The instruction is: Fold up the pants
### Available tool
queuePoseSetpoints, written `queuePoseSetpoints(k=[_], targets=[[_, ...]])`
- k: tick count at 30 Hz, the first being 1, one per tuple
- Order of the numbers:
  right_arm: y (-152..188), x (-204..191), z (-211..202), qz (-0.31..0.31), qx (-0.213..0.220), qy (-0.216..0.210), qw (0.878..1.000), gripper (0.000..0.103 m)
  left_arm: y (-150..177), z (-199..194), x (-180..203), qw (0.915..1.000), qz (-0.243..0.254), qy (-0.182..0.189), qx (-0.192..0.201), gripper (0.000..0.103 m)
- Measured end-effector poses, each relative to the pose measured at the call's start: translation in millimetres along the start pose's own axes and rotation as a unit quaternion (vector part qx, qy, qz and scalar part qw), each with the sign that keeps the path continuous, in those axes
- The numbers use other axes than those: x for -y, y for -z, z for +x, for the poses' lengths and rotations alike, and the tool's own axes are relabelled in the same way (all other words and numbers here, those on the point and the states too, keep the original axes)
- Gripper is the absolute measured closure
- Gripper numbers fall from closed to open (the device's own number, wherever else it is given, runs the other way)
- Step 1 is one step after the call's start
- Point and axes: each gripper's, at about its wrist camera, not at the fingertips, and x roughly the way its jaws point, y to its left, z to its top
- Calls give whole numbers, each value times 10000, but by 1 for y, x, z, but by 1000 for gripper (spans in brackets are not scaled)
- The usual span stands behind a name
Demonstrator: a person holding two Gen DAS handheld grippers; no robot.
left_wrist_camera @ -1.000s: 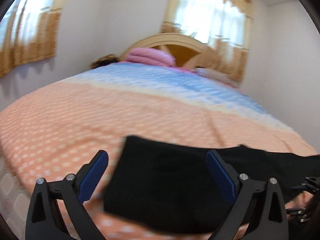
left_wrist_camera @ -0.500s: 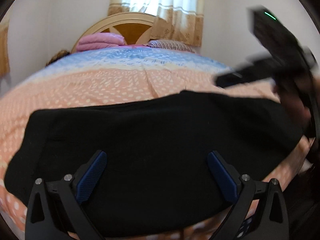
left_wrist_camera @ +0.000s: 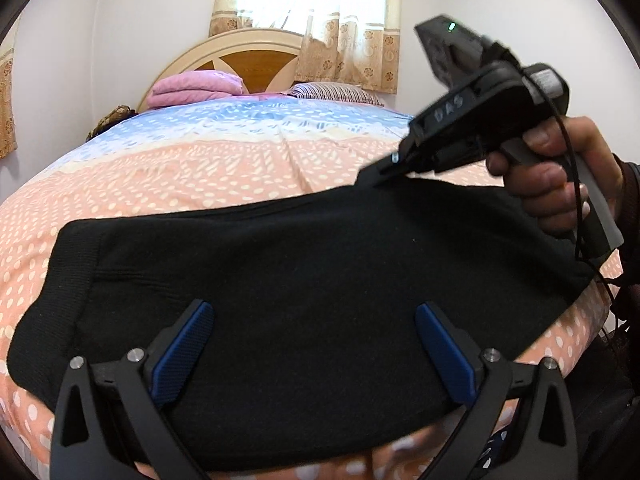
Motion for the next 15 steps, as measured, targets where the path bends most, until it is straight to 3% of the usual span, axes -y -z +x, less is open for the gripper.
queuePoseSetpoints(k=[4, 8, 13, 15], targets=[[-12, -8, -11, -69, 387, 61, 9992, 101, 2, 1, 2, 10000, 65, -21, 37, 0], [-9, 6, 22, -143, 137, 608, 9980, 101, 4, 1, 3, 9999, 73, -35, 65, 0], [-1, 13, 20, -99, 186, 433, 9988, 100, 5, -2, 7, 10000, 78, -36, 41, 0], [3, 8, 10, -262, 260, 591, 9976, 97, 4, -3, 6, 10000, 43, -45, 30, 0]])
